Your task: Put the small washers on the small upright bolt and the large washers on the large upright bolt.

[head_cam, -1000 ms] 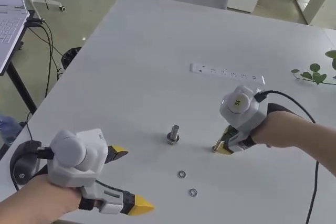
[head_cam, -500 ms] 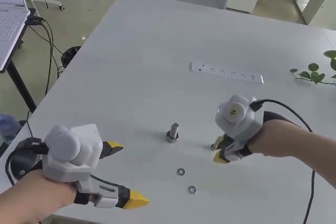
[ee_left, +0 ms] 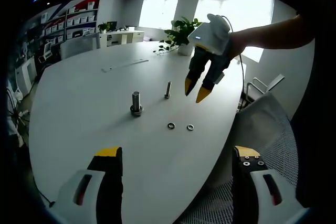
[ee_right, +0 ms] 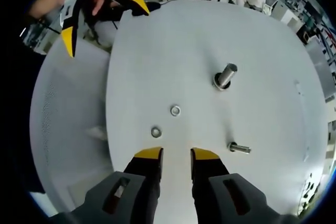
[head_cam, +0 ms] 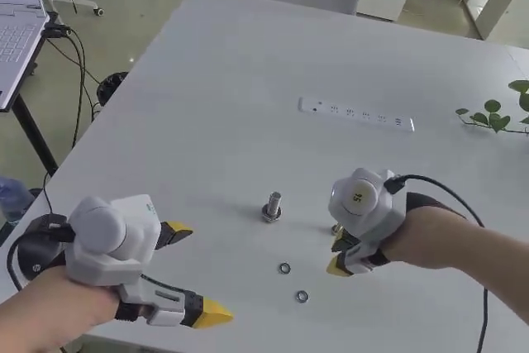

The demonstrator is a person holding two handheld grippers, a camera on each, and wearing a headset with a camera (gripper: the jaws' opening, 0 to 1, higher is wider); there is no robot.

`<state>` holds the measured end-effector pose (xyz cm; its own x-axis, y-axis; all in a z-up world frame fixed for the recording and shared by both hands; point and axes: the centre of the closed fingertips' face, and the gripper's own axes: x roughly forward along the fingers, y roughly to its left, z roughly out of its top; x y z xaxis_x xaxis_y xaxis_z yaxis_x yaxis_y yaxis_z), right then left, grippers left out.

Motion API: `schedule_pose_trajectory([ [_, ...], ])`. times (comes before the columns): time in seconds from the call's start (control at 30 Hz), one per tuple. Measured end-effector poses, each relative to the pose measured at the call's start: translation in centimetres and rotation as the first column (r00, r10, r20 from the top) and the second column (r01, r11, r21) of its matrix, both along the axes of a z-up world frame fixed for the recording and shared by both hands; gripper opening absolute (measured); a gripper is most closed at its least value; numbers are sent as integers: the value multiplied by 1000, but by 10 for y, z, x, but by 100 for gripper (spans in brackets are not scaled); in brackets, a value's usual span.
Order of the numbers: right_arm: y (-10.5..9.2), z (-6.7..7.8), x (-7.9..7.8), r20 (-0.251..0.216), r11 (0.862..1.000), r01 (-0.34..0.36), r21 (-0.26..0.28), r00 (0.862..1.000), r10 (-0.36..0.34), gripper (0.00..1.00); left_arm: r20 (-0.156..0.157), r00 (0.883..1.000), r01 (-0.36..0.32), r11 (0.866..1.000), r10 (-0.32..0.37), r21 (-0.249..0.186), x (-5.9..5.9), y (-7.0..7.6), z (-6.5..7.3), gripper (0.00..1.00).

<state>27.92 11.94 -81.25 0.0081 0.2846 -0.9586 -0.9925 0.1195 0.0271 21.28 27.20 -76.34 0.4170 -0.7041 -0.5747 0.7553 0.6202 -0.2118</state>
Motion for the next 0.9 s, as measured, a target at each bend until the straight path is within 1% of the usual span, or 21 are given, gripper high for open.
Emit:
schedule_pose_trajectory([
  [0.23, 3, -5, -14, -4, 1000, -23, -6, 1000, 23, 22, 0, 1000, 2, 1000, -2, 6, -3, 1, 0, 86],
  [0.47, 8, -13, -27, -28, 1000, -25, 5, 999, 25, 22, 0, 1000, 0, 1000, 0, 9, -3, 3, 1, 86],
  [0.73, 10, -16, -33, -42, 1000, -11, 16, 999, 11, 25, 2, 1000, -7, 1000, 7, 0, -1, 3, 2, 86],
  [0.9, 15, -18, -36, -57, 999, 13, 43, 998, -10, 26, 2, 1000, -9, 1000, 9, -4, -1, 2, 1, 86],
])
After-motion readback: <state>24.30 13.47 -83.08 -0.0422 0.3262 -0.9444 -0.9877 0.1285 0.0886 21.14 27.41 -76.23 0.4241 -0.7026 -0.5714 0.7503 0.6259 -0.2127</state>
